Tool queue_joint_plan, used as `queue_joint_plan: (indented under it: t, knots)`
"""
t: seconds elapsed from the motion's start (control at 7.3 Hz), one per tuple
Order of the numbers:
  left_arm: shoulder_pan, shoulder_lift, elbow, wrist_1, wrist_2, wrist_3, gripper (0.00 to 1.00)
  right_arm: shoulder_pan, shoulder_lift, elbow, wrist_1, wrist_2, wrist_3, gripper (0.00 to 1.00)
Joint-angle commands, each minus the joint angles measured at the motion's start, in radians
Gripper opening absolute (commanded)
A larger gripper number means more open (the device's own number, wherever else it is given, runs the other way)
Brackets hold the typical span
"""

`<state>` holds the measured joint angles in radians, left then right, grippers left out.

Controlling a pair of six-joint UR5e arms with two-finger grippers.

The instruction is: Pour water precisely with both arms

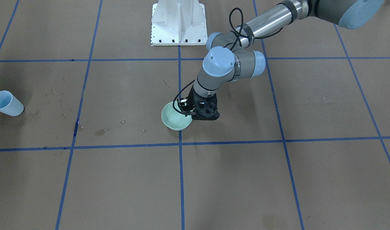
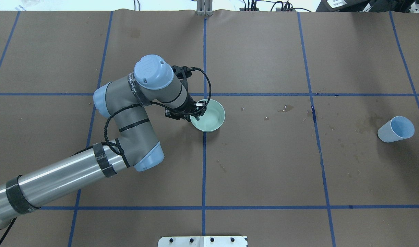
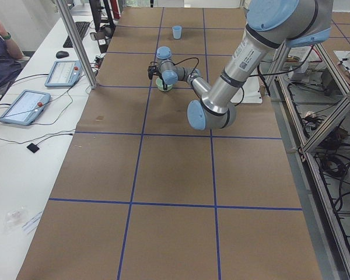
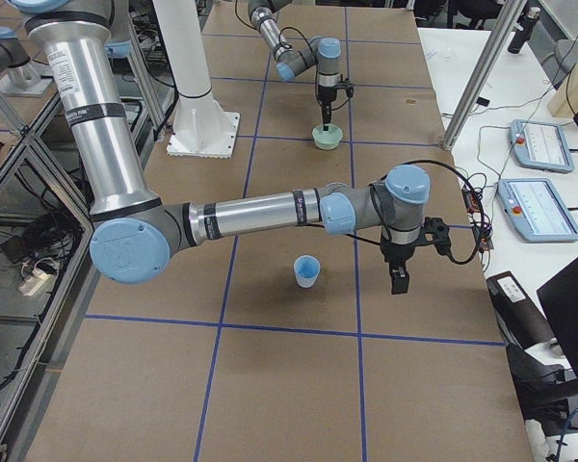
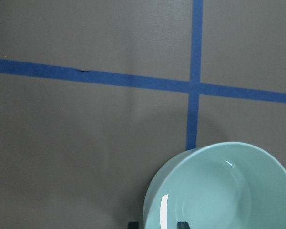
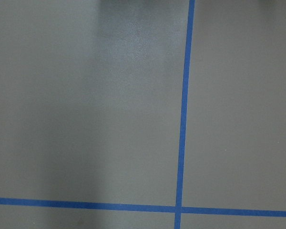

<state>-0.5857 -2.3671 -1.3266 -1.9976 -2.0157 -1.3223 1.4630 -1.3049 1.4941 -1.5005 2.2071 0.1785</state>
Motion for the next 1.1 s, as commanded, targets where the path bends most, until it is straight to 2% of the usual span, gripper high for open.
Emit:
queue_joint_plan:
  t: [0.0, 0.14, 0.41, 0.68, 0.82, 0.96]
  knots:
    - [0.0, 0.0, 0.006, -0.001, 0.0, 0.0, 0.31, -0.001, -0.001, 0.002, 0.0, 0.0, -0.001, 0.99]
    - [-0.002, 0.0, 0.006, -0.001, 0.0, -0.001, 0.23, -0.001, -0.001, 0.002, 0.0, 0.0, 0.001, 0.99]
    - [-0.006, 0.0, 0.004, 0.005, 0.0, -0.006, 0.0, 0.0, -0.002, 0.006, 0.0, 0.002, -0.001, 0.99]
    - [-0.017, 0.0, -0.015, 0.014, -0.005, -0.008, 0.0, 0.0, -0.004, 0.008, 0.0, 0.002, -0.001, 0.99]
    - [-0.025, 0.002, -0.049, 0.051, -0.008, -0.008, 0.0, 0.0, -0.002, 0.008, 0.0, 0.002, -0.001, 0.99]
    - [-0.038, 0.003, -0.113, 0.142, -0.011, -0.003, 0.0, 0.0, -0.002, 0.008, 0.0, 0.002, -0.001, 0.99]
